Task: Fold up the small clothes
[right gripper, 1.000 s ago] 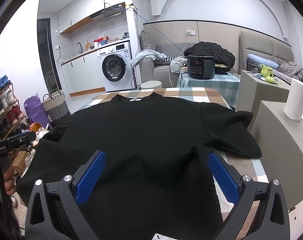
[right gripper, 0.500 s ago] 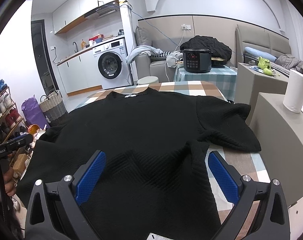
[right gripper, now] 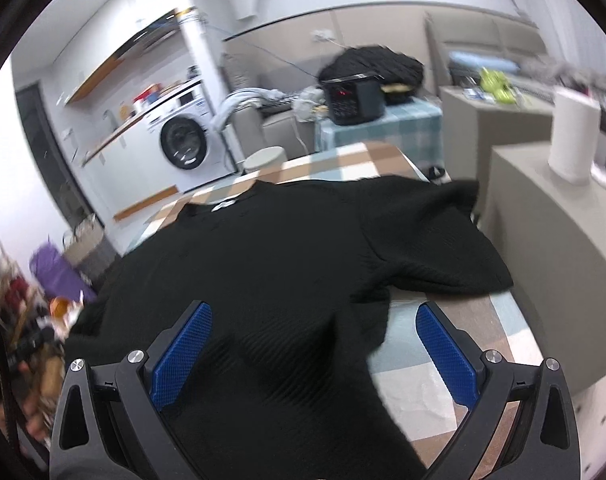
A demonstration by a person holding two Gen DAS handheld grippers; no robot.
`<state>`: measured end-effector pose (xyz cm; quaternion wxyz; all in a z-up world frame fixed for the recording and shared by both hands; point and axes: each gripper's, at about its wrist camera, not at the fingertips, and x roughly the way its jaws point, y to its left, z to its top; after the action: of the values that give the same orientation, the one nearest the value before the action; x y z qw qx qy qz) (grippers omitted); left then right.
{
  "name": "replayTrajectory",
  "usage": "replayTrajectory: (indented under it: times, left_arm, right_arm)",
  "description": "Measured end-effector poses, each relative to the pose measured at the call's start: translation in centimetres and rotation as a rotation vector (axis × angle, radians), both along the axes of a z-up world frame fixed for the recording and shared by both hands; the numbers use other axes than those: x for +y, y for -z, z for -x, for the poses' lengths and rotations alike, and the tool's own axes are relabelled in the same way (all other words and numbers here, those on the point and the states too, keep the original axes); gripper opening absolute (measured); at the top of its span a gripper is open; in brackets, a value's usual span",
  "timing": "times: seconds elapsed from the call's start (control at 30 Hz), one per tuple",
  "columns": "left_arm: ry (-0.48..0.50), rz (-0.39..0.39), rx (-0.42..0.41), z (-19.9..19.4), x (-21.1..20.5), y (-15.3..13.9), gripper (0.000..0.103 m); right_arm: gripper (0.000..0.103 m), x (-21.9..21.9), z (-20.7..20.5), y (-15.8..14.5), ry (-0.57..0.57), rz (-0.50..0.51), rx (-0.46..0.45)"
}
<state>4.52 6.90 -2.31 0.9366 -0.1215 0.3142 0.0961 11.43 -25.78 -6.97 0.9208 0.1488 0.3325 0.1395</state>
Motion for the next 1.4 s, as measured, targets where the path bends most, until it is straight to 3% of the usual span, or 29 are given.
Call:
replayTrajectory:
  times: [0.2, 0.33, 0.53, 0.83, 0.93, 1.0, 1.07, 1.17, 1.3, 1.4]
  left_arm:
    - [-0.017, 0.030, 0.047, -1.8, 0.7, 1.1, 0.102]
    - [-0.021, 0.036, 0.075, -3.0, 0.9, 1.8, 0.102]
    - [-0.008, 0.027, 0.085, -4.3, 0.6, 2.4, 0.102]
    - [-0.011, 0.014, 0.098, -5.5, 0.5, 2.8, 0.102]
    - [-0.008, 0.020, 0.091, -5.6, 0.6, 2.9, 0.102]
    - [-0.007, 0.018, 0.086, -5.8, 0.8, 3.1, 0.102]
    - [-0.008, 0.019, 0.086, -6.0, 1.1, 3.3, 0.102]
    - [-0.014, 0.027, 0.079, -5.8, 1.8, 3.5, 0.102]
    - [-0.018, 0.034, 0.069, -5.2, 2.7, 3.3, 0.102]
    - [-0.023, 0.042, 0.062, -4.6, 3.3, 3.1, 0.102]
  right_arm:
    - [0.103, -4.5, -3.1, 2.2, 0.150, -0.085, 0.125]
    - [0.101, -7.6, -4.5, 3.9, 0.171, -0.241, 0.175]
    - [0.088, -11.1, -6.6, 6.5, 0.243, -0.320, 0.257]
    - [0.080, -12.3, -9.7, 7.2, 0.329, -0.219, 0.274]
    - [0.070, -11.5, -10.6, 7.4, 0.358, -0.147, 0.282]
    - [0.055, -11.2, -10.5, 7.5, 0.392, -0.071, 0.300]
    - [0.029, -11.0, -10.4, 7.6, 0.429, 0.005, 0.309]
    - [0.013, -11.7, -10.0, 7.3, 0.444, -0.013, 0.305]
    - [0.012, -11.6, -9.3, 4.9, 0.448, -0.038, 0.236]
    - [0.012, -10.4, -8.9, 1.5, 0.397, -0.067, 0.131]
